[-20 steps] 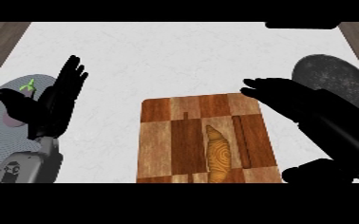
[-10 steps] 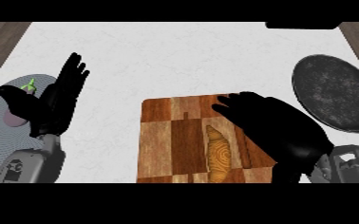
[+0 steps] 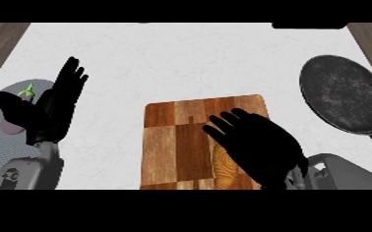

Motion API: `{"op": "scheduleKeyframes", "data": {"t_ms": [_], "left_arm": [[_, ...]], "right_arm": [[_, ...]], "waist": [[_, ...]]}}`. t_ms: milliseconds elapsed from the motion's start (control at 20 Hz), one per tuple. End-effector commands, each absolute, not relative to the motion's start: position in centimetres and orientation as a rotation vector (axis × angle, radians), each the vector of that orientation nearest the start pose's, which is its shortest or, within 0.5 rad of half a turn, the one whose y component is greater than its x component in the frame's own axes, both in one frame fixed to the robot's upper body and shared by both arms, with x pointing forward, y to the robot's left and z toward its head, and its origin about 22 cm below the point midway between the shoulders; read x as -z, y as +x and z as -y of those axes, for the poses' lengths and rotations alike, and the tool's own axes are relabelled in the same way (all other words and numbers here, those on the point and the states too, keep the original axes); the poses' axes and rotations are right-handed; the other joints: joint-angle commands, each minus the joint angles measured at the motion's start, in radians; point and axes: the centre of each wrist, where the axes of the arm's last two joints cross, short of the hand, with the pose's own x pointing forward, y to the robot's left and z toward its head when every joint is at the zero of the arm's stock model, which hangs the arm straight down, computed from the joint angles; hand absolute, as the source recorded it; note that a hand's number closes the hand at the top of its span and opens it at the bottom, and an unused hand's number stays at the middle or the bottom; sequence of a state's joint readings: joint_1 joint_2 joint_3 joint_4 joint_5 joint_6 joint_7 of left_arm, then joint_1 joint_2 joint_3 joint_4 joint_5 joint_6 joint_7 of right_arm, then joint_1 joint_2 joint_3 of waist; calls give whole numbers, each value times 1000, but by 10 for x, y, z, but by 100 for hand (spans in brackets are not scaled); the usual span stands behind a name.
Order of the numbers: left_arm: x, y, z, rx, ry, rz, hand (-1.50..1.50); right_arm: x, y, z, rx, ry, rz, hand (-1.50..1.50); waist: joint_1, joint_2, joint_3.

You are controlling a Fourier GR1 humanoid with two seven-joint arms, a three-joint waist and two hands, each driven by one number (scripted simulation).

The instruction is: Pick the croissant from the cutting board and place it in the pan

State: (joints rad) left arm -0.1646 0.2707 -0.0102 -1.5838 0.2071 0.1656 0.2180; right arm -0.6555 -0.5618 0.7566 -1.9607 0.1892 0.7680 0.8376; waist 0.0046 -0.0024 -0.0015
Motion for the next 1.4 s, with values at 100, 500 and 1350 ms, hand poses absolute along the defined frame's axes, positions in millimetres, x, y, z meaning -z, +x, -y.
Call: {"op": "scheduleKeyframes", "data": {"t_ms": [100, 500, 1350], "left_arm": [[-64, 277, -261, -38, 98, 1521, 0], [-54, 286, -261, -48, 107, 1514, 0], [-59, 275, -274, -47, 104, 1519, 0]], "right_arm": [[-170, 213, 85, -2055, -775, 944, -150], [-152, 196, 64, -2040, -725, 975, -150], [-104, 226, 45, -2020, -785, 850, -150]], "waist": [[0, -2, 0], [-7, 0, 1], [2, 2, 2]]}}
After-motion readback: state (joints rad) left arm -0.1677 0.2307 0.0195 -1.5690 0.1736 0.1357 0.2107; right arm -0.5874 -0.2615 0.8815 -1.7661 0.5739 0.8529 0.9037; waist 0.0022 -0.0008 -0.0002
